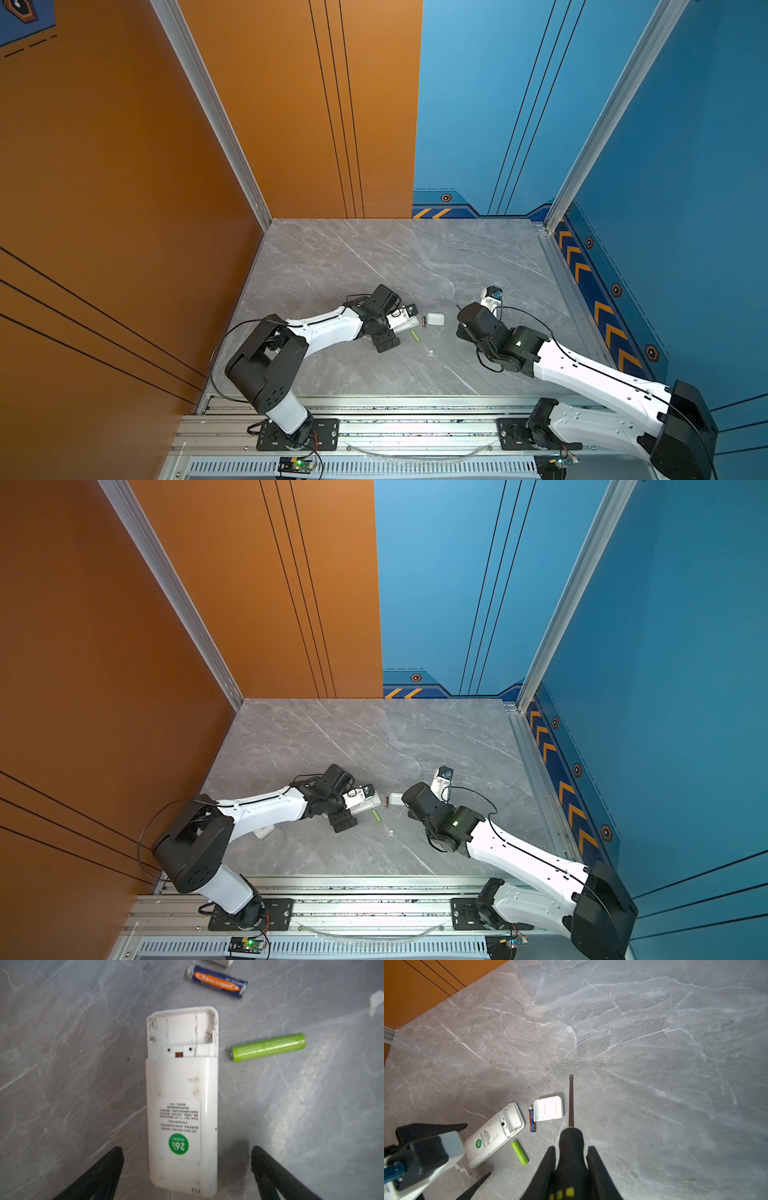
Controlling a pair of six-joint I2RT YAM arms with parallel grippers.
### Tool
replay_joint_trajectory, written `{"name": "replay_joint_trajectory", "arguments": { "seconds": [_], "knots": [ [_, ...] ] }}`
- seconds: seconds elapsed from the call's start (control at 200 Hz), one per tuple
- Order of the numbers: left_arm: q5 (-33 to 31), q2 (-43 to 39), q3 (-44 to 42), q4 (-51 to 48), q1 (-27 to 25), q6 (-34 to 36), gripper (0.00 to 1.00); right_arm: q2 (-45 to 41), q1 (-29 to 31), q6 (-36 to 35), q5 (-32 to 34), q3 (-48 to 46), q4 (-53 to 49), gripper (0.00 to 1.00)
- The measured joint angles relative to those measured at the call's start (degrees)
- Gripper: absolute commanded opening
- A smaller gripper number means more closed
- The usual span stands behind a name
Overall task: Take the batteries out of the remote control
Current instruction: 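Release the remote with the left gripper and raise both arms away, then set the screwdriver down with the right gripper while the left gripper grasps the LCD remote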
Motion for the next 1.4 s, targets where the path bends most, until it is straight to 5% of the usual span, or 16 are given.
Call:
{"name": "replay_joint_trajectory", "arguments": {
  "seconds": [0.21, 0.41, 0.681, 0.796, 1.031, 1.231, 1.401],
  "knots": [
    [0.3, -9.2, 2.2, -6.4, 3.5, -8.4, 0.98, -3.4, -0.5, -1.7, -2.6, -1.6, 1.8, 0.0],
    [0.6, -20.0, 12.2, -16.3, 9.4, -30.3, 0.98, -9.2, -0.5, -5.9, -7.6, -2.7, 4.1, 0.0],
    [4.2, -34.2, 9.4, -34.1, 32.0, -56.2, 0.98, -10.9, -0.5, -10.5, -14.7, -1.7, 2.9, 0.0],
    [5.0, -35.0, 6.5, -41.0, 39.6, -59.6, 0.98, -10.3, -1.3, -12.4, -15.8, -0.9, 2.3, 0.0],
    [5.5, -33.6, 2.9, -45.6, 47.4, -62.0, 0.98, -9.6, -3.8, -14.2, -14.6, -8.4, 7.9, 0.0],
    [6.0, -30.6, -0.5, -42.9, 51.8, -63.6, 0.98, -12.3, -4.7, -14.2, -6.2, -16.5, 16.7, 0.05],
    [9.8, -27.1, -5.7, -35.5, 57.6, -65.5, 0.98, -6.4, -12.4, -14.2, -5.1, -22.1, 25.9, 0.17]
  ]
}}
